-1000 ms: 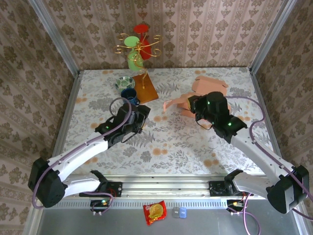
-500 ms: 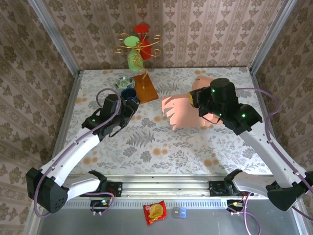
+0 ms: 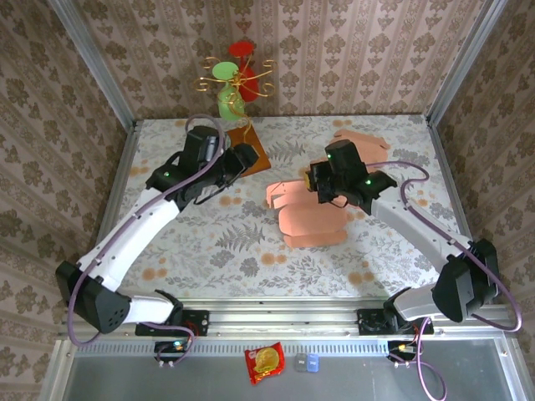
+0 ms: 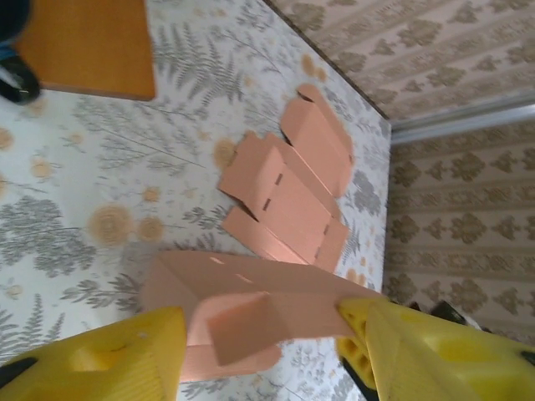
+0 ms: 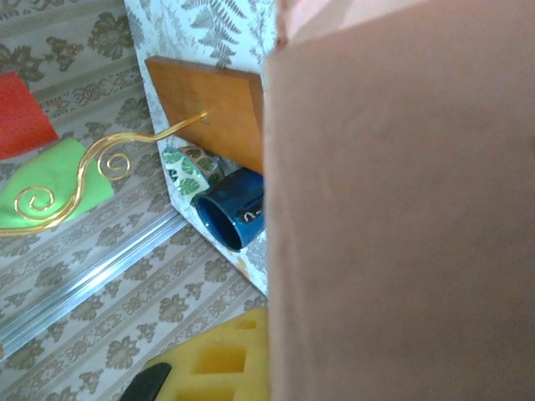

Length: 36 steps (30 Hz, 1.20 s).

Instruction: Fold the paper box

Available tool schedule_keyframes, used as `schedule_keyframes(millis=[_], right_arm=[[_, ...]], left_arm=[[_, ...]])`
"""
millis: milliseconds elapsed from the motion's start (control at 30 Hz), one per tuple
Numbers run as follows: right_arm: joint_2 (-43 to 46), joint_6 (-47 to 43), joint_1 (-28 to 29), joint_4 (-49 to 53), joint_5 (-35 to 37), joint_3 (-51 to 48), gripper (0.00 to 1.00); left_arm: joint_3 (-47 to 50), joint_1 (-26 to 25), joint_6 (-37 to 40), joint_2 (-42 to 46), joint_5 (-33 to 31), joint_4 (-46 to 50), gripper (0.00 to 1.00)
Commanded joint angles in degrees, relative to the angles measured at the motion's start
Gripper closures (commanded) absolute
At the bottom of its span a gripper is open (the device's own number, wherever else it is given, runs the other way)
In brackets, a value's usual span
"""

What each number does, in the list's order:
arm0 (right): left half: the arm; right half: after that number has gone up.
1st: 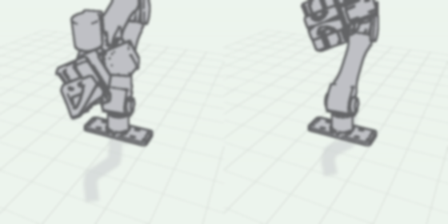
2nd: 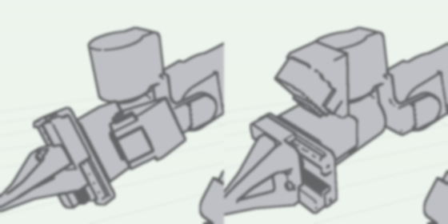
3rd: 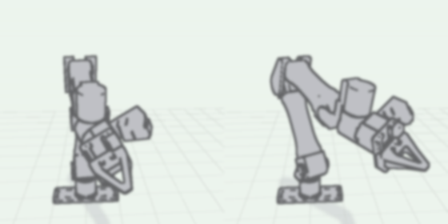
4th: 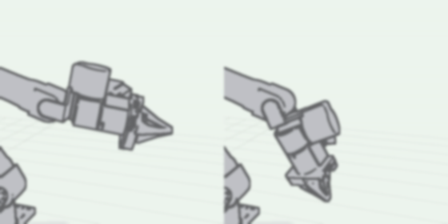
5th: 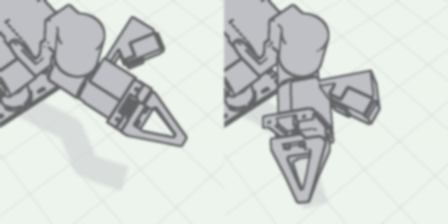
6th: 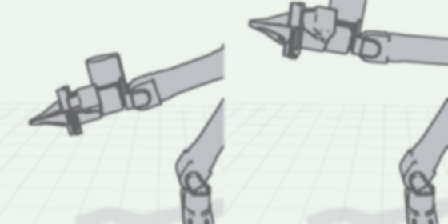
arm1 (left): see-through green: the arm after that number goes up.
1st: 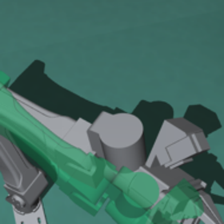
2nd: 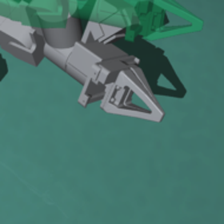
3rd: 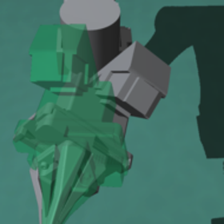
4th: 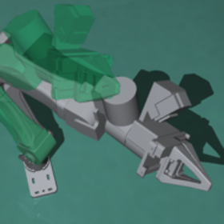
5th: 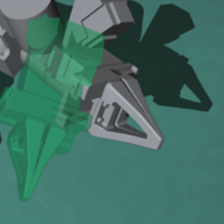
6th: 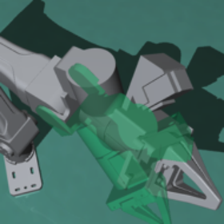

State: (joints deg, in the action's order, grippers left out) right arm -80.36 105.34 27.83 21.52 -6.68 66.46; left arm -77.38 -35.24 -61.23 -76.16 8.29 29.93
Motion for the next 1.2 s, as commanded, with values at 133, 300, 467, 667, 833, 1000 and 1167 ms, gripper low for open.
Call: schedule_keyframes(millis=[133,300,467,667,833,1000,1167], right_arm=[[-2.27,1.72,-0.06,-5.43,-2.09,-0.92,1.00],[-1.88,2.31,-0.11,-6.64,-2.08,-2.39,1.00],[-1.38,2.50,-0.15,-7.71,-2.28,-3.66,1.00],[-1.21,1.96,-0.15,-9.18,-2.39,-5.00,1.00],[-1.21,0.07,-0.19,-10.46,-2.20,-6.60,1.00],[-0.85,-7.60,-0.57,-15.54,-1.32,-8.88,1.00],[-1.27,-17.32,-0.68,-21.07,-2.21,-11.16,1.00]], left_arm=[[-3.68,-4.18,-0.78,-7.39,4.18,0.77,0.42],[-4.90,-6.26,-2.37,-11.00,4.89,0.82,0.45],[-3.51,-7.09,-3.48,-11.85,4.88,-0.36,0.49],[-2.51,-7.76,-4.77,-13.06,5.45,-3.11,0.62],[0.30,-7.44,-6.05,-12.40,6.07,-6.15,0.66],[3.87,-5.26,-6.30,-8.80,5.35,-8.22,0.63],[6.82,0.03,-2.92,-4.51,5.88,-5.09,0.56]])
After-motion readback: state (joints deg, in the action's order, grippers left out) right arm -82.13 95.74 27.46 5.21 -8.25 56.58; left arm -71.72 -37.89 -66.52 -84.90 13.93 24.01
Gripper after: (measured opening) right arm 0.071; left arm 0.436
